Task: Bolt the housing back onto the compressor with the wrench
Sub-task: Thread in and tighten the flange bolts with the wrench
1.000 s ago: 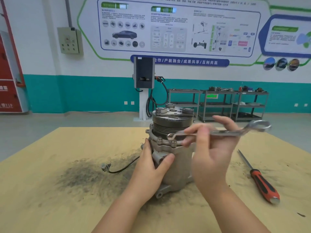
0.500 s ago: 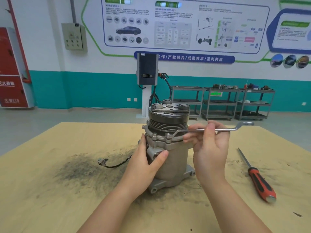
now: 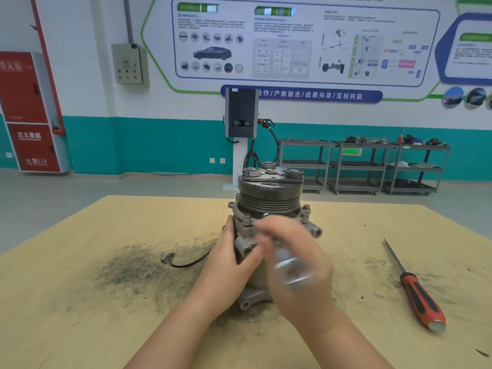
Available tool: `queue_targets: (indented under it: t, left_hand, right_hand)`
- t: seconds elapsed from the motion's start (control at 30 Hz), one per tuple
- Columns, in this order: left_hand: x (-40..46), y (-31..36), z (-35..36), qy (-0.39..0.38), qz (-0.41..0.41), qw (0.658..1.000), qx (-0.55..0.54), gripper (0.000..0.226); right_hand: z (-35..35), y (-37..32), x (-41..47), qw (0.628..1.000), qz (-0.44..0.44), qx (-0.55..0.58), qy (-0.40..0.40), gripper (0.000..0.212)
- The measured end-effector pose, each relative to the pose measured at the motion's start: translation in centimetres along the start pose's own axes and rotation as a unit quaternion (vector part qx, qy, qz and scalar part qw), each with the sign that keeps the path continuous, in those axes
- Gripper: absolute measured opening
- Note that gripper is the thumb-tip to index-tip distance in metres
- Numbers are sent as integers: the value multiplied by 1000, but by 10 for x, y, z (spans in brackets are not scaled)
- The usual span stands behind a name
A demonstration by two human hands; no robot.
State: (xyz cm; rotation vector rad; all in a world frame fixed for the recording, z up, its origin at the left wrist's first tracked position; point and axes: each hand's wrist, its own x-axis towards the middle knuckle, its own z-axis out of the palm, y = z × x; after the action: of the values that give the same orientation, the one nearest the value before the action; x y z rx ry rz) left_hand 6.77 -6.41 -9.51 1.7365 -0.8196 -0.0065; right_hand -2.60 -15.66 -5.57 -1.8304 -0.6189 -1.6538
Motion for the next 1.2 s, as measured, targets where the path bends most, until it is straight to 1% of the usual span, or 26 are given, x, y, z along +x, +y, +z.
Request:
queue_targets:
  t: [0.03, 0.07, 0.13, 0.17, 0.23, 0.3, 0.37, 0.43, 0.5, 0.53, 0.57, 0.6, 0.63, 0.67, 0.73, 0.83, 0.9, 0.97, 1.03, 1.1, 1.13, 1.2]
  left_hand:
    - [-1, 3, -1, 12, 9, 1000, -12, 72]
    - [0, 3, -1, 8, 22, 999, -30, 74]
    - [1, 2, -1, 9, 27, 999, -38, 74]
    - [2, 2, 0, 10, 25, 999, -41, 75]
    - [2, 0, 0, 9, 25, 999, -39, 75]
    - [1, 0, 0, 14, 21, 999, -36, 69]
    - [1, 2, -1, 15, 18, 999, -28, 61]
    - [1, 3, -2, 16, 15, 999, -27, 61]
    - [0, 4, -2, 12, 13, 1000, -15, 70]
    - [0, 3, -2, 10, 13, 1000, -7, 75]
    - [1, 2, -2, 12, 13, 1000, 1, 80]
    - [1, 1, -1, 12, 14, 1000, 9, 85]
    - [2, 0, 0, 15, 15, 1000, 17, 89]
    - [2, -1, 1, 18, 14, 1000, 21, 92]
    - [4, -1, 3, 20, 14, 1000, 14, 93]
    - [6, 0, 7, 20, 0, 999, -36, 94]
    - [7, -4, 9, 18, -5, 999, -31, 92]
    - [5, -8, 9, 25, 8, 1000, -6, 81]
    - [5, -10, 7, 28, 21, 999, 14, 80]
    - [5, -8, 7, 18, 17, 1000, 13, 82]
    - [5, -7, 6, 14, 18, 1000, 7, 82]
    - [4, -5, 5, 11, 19, 1000, -1, 80]
  right_hand:
    - [-2, -1, 6, 998, 39, 35, 41, 14]
    - [-6, -1, 11, 989, 86, 70, 95, 15]
    - [-12, 2, 19, 953, 180, 143, 198, 12]
    - [-15, 5, 22, 928, 233, 177, 229, 11]
    - [-20, 11, 25, 877, 332, 237, 256, 15]
    - [-22, 16, 27, 834, 395, 286, 259, 19]
    - [-25, 21, 29, 815, 426, 307, 246, 20]
    - [-30, 26, 33, 805, 440, 333, 218, 19]
    - [-33, 29, 33, 805, 440, 346, 197, 18]
    - [-32, 29, 32, 817, 426, 335, 196, 17]
    - [-29, 26, 28, 846, 394, 300, 198, 16]
    - [-24, 23, 23, 884, 344, 245, 203, 15]
    - [-18, 18, 17, 920, 279, 186, 202, 14]
    - [-12, 14, 12, 949, 210, 136, 190, 15]
    - [-4, 7, 3, 984, 104, 76, 124, 15]
    - [1, 4, -3, 1000, 11, 7, 23, 18]
    - [0, 2, -3, 1000, -16, -4, -3, 16]
    - [-2, -1, 2, 999, 16, 25, 20, 15]
    - [-8, -2, 11, 988, 84, 79, 103, 14]
    - [-15, -1, 20, 955, 169, 142, 198, 13]
    - [-19, 2, 24, 931, 221, 180, 227, 14]
    - [-25, 9, 28, 879, 321, 252, 249, 15]
